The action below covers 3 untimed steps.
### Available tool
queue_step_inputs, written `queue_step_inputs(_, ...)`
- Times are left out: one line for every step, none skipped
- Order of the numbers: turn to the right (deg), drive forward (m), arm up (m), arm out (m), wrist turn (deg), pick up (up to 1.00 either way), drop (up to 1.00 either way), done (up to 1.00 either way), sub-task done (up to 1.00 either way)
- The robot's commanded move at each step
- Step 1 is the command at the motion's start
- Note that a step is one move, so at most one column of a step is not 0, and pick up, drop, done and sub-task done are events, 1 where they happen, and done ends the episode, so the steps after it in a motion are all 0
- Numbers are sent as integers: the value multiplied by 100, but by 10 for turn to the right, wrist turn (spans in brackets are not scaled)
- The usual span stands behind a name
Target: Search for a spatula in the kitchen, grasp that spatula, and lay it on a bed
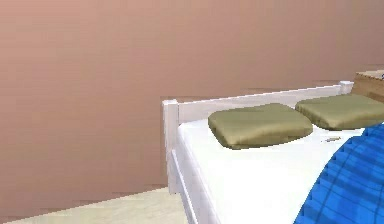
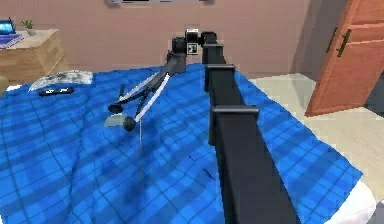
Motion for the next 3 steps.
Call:
queue_step_inputs(0,0,0,0,390,0,0,0,0)
queue_step_inputs(0,0,-4,0,0,0,0,0,0)
queue_step_inputs(0,0,-32,0,0,0,0,0,0)
